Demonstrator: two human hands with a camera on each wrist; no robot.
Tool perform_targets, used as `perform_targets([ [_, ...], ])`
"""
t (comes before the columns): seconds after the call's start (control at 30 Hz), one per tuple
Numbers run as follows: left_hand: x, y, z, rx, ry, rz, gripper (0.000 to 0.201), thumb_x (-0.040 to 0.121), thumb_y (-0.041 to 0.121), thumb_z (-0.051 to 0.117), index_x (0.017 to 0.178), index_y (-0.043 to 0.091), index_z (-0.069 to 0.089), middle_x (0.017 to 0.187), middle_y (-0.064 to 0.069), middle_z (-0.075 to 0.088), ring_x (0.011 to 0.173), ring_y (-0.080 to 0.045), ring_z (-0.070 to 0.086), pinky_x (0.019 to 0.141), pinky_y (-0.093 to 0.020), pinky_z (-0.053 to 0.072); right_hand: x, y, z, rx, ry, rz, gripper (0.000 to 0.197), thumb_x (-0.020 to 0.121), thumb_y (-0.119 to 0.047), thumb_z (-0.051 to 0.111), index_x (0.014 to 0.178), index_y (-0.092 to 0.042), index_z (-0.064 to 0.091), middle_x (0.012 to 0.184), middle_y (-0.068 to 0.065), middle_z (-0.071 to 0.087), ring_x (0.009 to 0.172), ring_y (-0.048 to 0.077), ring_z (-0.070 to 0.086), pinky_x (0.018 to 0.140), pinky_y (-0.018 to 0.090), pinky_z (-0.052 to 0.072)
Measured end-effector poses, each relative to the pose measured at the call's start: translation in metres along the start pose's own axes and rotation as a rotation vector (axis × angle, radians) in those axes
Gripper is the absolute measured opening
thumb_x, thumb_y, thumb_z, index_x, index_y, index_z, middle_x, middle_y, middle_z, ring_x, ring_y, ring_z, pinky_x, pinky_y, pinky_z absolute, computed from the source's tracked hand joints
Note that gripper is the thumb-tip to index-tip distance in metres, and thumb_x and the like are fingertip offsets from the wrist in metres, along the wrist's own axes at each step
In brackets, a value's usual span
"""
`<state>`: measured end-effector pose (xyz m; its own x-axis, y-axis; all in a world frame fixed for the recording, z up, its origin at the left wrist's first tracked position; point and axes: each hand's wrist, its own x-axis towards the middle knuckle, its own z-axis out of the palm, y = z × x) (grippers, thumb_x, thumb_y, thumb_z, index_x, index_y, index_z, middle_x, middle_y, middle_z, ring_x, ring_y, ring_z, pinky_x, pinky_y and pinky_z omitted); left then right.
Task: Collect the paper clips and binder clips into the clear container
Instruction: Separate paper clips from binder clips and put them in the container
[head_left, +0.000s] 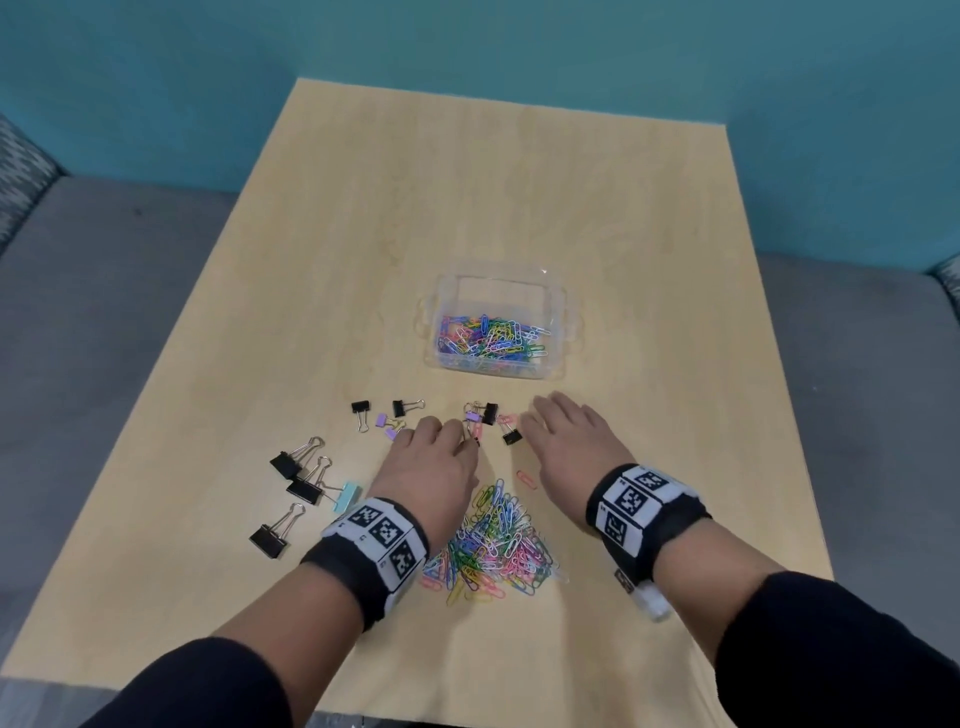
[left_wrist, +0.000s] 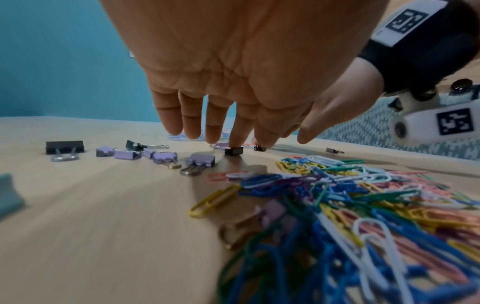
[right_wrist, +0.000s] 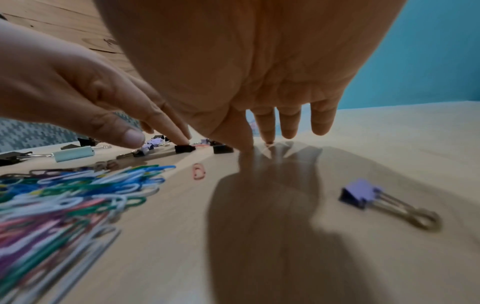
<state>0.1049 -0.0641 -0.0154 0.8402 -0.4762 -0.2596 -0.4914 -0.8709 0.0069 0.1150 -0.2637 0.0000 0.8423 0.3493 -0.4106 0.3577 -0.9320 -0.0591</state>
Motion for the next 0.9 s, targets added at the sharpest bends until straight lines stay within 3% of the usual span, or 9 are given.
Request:
perform_targets([
  [0.1,-0.003,-0.004,0.001,-0.013,0.039,-0.013,0.036,0.092,0.036,0.042,0.118,0.016,0.055,0.121,-0.004,0.050,0.108,-0.029,0.042,0.088,-0.042,0.039,-0.016,-0.005,0.011,0.036,0.031,0.043,0.060,0.086,-0.010,0.039,0.144,-0.006,0.025,0.154,0.012,0.018,0.143,0.031,0.007,0.115,0.047,0.012],
  [0.23,0.000,-0.003,0.003,-0.040,0.075,-0.021,0.042,0.087,0.033,0.053,0.124,0.015,0.052,0.124,-0.008,0.052,0.108,-0.032,0.046,0.084,-0.045,0.043,-0.018,-0.013,0.017,0.075,0.074,0.032,0.059,0.087,-0.012,0.041,0.144,-0.010,0.027,0.152,0.012,0.024,0.143,0.031,0.011,0.114,0.047,0.014],
  [0.33,0.007,0.005,0.002,-0.022,0.057,-0.043,0.040,0.088,0.036,0.050,0.123,0.017,0.051,0.134,-0.011,0.045,0.116,-0.034,0.040,0.088,-0.047,0.040,-0.004,-0.013,0.013,0.087,0.123,0.054,0.063,0.091,-0.022,0.048,0.147,-0.015,0.020,0.150,0.011,0.027,0.141,0.032,0.013,0.114,0.049,0.016],
  [0.43,0.006,0.010,0.005,-0.029,0.054,-0.039,0.041,0.089,0.034,0.048,0.129,0.023,0.045,0.143,-0.012,0.034,0.123,-0.035,0.032,0.093,-0.048,0.035,0.015,-0.010,0.009,0.059,0.085,0.056,0.074,0.086,-0.028,0.057,0.147,-0.021,0.015,0.151,0.011,0.022,0.141,0.033,0.011,0.113,0.051,0.015],
  [0.57,-0.006,0.011,0.011,-0.011,0.020,-0.007,0.057,0.078,0.029,0.063,0.130,0.032,0.039,0.149,-0.014,0.024,0.130,-0.037,0.022,0.098,-0.049,0.031,0.020,-0.007,0.008,-0.029,0.008,0.059,0.073,0.085,-0.039,0.058,0.144,-0.018,0.020,0.151,0.013,0.020,0.141,0.035,0.009,0.112,0.054,0.015],
  [0.67,-0.020,0.012,0.014,-0.002,-0.002,0.056,0.064,0.074,0.024,0.065,0.132,0.030,0.038,0.150,-0.017,0.021,0.133,-0.039,0.016,0.103,-0.051,0.025,0.000,-0.009,0.011,-0.012,0.021,0.086,0.066,0.090,-0.028,0.047,0.146,-0.007,0.019,0.155,0.014,0.015,0.143,0.033,0.005,0.114,0.052,0.013],
  [0.8,-0.052,0.016,0.012,-0.062,0.062,0.173,0.054,0.071,0.020,0.060,0.125,0.016,0.054,0.138,-0.018,0.046,0.126,-0.040,0.041,0.104,-0.051,0.036,-0.036,-0.029,0.029,0.064,-0.018,-0.078,0.075,0.082,-0.011,0.050,0.148,-0.002,0.015,0.158,0.016,0.008,0.145,0.031,0.006,0.117,0.045,0.013],
  [0.83,-0.061,0.018,0.014,-0.102,0.083,0.174,0.049,0.076,0.022,0.056,0.125,0.015,0.054,0.136,-0.016,0.048,0.125,-0.038,0.043,0.104,-0.049,0.038,-0.044,-0.033,0.034,0.101,-0.019,-0.123,0.074,0.081,-0.010,0.052,0.147,-0.001,0.019,0.157,0.017,0.012,0.144,0.032,0.011,0.116,0.043,0.017],
  [0.9,-0.080,0.021,0.019,-0.181,0.087,0.138,0.044,0.086,0.026,0.046,0.128,0.014,0.050,0.138,-0.015,0.046,0.128,-0.036,0.040,0.104,-0.048,0.038,-0.055,-0.039,0.041,0.169,0.023,-0.195,0.067,0.077,-0.008,0.059,0.140,-0.001,0.037,0.147,0.018,0.036,0.137,0.033,0.032,0.110,0.038,0.032],
])
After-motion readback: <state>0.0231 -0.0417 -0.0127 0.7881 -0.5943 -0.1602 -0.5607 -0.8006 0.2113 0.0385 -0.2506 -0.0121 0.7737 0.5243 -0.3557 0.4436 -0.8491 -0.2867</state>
